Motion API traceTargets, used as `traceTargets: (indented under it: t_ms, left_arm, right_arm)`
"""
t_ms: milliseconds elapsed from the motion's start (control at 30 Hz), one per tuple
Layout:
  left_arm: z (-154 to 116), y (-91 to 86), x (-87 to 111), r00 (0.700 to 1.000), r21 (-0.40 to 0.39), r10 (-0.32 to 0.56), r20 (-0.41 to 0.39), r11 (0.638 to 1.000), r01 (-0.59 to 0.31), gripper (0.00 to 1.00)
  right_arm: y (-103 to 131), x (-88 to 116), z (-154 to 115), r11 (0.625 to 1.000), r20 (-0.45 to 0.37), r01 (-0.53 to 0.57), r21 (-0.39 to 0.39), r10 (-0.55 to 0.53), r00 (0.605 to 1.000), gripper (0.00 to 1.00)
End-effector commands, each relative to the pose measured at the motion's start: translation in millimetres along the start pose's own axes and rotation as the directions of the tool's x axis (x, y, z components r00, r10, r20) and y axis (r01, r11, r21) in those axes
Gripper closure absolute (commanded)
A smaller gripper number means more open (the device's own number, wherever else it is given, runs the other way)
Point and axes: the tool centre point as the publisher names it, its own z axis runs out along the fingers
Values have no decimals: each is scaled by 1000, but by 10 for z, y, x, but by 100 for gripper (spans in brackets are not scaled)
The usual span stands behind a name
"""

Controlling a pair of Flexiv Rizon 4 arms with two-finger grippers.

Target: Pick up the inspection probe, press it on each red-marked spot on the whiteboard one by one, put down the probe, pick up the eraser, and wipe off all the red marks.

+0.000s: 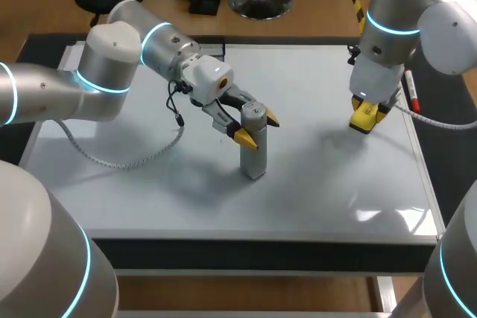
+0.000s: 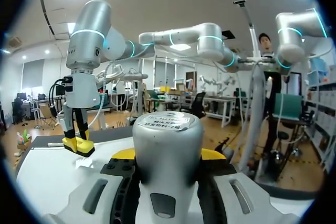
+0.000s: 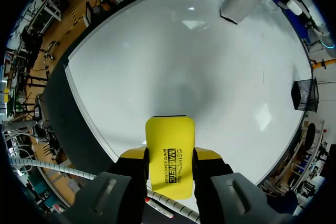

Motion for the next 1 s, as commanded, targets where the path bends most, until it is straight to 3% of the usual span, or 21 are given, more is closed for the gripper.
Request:
traceTargets:
  t_ms: [33,567,1000]
  left_arm:
    - [9,16,5,1000,-1,-1,-2,1000,1,100]
    - [-48,-87,23,1000,-2,19,-14,1000,-19,100]
    - [-667,-297,44,999,5,52,11,999,-52,100]
  right_arm:
    - [-9,0,-8,1000,-3,1,1,-1,1000,100]
    - [-9,0,-8,1000,-3,1,1,-1,1000,100]
    - [-9,0,-8,1000,-3,1,1,-1,1000,100]
